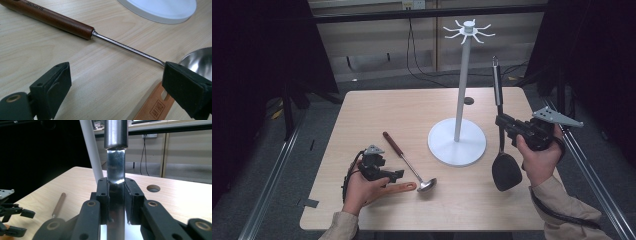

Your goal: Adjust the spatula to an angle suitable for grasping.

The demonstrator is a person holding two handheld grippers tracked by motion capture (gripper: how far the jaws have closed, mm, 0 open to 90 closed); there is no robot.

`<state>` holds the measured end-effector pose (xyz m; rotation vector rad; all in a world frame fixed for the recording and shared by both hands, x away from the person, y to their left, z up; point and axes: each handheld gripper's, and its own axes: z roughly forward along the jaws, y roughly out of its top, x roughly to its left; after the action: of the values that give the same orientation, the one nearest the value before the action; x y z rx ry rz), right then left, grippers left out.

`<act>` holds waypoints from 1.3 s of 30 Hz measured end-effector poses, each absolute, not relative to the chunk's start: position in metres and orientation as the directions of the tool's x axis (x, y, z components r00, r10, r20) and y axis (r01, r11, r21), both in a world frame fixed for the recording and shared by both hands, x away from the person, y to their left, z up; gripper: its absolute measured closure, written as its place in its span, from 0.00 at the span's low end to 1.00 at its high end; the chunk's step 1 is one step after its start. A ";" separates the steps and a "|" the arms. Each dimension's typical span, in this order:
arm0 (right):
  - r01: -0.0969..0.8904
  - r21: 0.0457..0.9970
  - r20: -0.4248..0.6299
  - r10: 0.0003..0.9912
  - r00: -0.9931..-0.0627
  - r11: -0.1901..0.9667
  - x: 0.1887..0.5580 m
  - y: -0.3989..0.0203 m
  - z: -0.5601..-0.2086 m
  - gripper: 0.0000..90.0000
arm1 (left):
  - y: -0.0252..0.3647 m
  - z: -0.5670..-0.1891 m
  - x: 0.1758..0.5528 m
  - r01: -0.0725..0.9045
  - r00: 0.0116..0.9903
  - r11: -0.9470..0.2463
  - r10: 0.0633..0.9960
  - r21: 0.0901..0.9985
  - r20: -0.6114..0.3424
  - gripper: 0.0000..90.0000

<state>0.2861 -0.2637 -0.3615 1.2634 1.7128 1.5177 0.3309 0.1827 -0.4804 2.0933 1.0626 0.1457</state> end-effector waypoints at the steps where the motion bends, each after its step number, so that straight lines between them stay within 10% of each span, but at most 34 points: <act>1: 0.292 0.954 0.194 0.881 -0.431 -0.067 0.284 -0.263 -0.359 0.84 | 0.182 -0.480 0.331 0.641 0.645 -0.354 0.730 0.681 -0.227 0.10; 39: 0.148 0.988 0.113 0.842 -0.527 -0.040 0.266 -0.241 -0.324 0.84 | 0.182 -0.481 0.333 0.646 0.644 -0.354 0.728 0.676 -0.235 0.10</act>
<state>0.2660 -0.2414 -0.3242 1.0493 1.6852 1.6157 0.3328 0.1815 -0.4814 2.0920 1.0661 0.1345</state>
